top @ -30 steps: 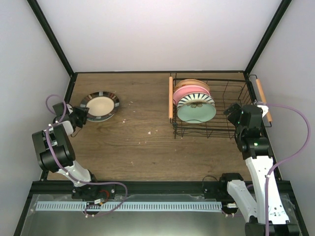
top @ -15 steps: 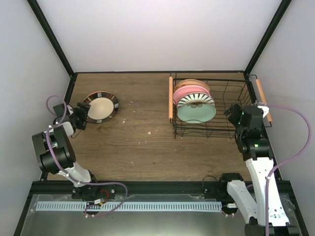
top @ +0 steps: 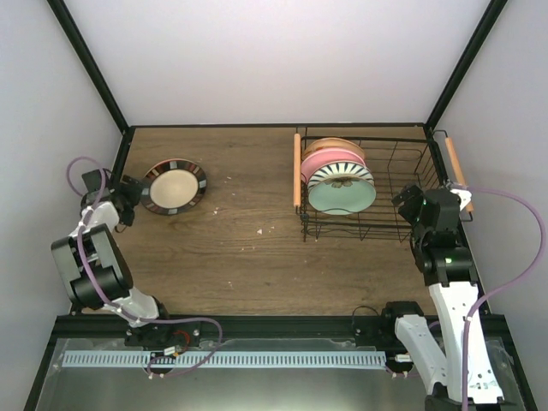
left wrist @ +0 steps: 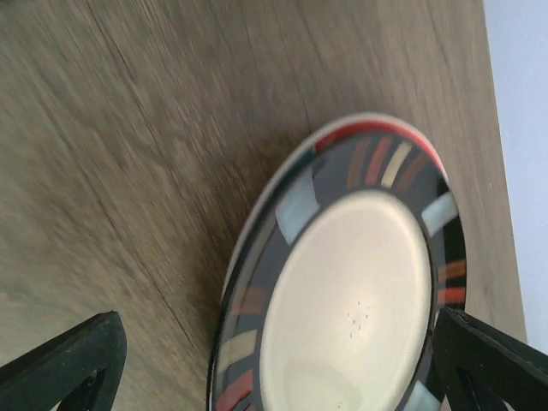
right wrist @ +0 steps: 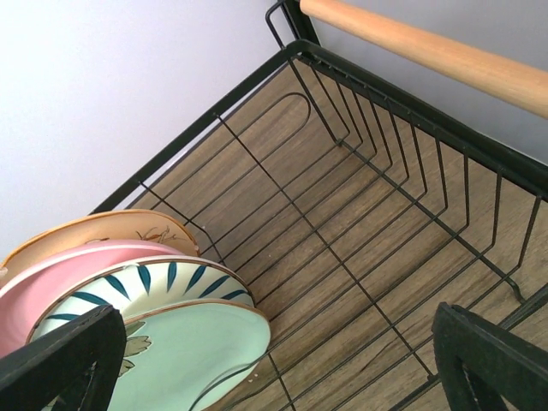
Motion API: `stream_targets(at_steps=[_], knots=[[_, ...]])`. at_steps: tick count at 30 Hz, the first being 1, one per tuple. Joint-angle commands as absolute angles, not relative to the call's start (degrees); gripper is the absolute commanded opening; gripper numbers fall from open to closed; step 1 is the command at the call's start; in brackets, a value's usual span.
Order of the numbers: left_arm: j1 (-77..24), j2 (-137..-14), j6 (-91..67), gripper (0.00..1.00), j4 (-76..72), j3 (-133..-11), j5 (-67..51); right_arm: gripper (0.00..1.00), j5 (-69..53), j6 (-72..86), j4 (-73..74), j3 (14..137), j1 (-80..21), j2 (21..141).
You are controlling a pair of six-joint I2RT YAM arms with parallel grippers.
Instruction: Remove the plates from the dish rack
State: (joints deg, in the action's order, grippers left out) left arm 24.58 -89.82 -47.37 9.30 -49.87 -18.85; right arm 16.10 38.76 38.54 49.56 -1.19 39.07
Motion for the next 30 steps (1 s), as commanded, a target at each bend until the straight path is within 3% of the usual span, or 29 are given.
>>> stream_targets(at_steps=[1,5,10,16,22,30], knots=[[25.0,-85.2,-43.8,1.0,21.3,-56.8,-9.0,1.0,17.9,40.1,40.2,50.0,-1.0,37.3],[19.8,-85.3,-40.5,1.0,18.7,-66.8,-10.3,1.0,17.0,40.0,39.0,49.8,-1.0,38.4],[3.5,-90.5,-24.0,0.99,7.2,-83.4,-28.2,1.0,15.9,39.5,36.8,50.3,-1.0,40.5],[-20.9,-101.2,8.9,0.98,24.0,-106.2,-37.3,1.0,16.0,39.6,36.2,50.8,-0.9,40.5],[-33.3,-109.3,21.8,0.92,30.3,-114.3,-33.2,1.0,18.4,40.0,38.5,51.3,-1.0,38.0],[-44.3,-116.8,37.1,0.92,35.0,-119.8,-23.8,1.0,21.5,39.8,40.6,51.5,-1.0,35.4]])
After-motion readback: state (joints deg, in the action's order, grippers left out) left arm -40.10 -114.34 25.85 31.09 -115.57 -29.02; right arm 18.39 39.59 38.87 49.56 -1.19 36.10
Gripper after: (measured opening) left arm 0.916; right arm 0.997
